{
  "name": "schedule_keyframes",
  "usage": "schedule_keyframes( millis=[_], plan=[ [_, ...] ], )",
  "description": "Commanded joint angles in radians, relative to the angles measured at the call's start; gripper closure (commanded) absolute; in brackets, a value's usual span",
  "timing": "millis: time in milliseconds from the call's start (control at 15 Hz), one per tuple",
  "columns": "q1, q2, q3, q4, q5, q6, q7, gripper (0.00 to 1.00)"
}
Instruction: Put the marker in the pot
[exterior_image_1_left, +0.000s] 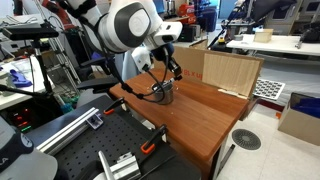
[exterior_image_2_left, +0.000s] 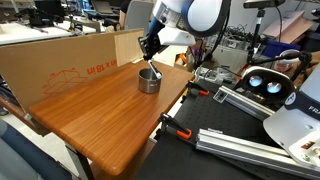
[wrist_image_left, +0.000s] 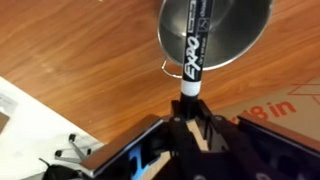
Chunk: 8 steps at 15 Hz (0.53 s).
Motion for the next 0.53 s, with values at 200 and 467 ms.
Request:
schedule_keyframes(
  millis=[200,467],
  plan=[
    [0.133,0.078,-0.084,0.007,0.043,0.057,0.038,0.95],
    [0.147,0.07,-0.083,0.005,0.056,0.032,0.048,0.52]
  ],
)
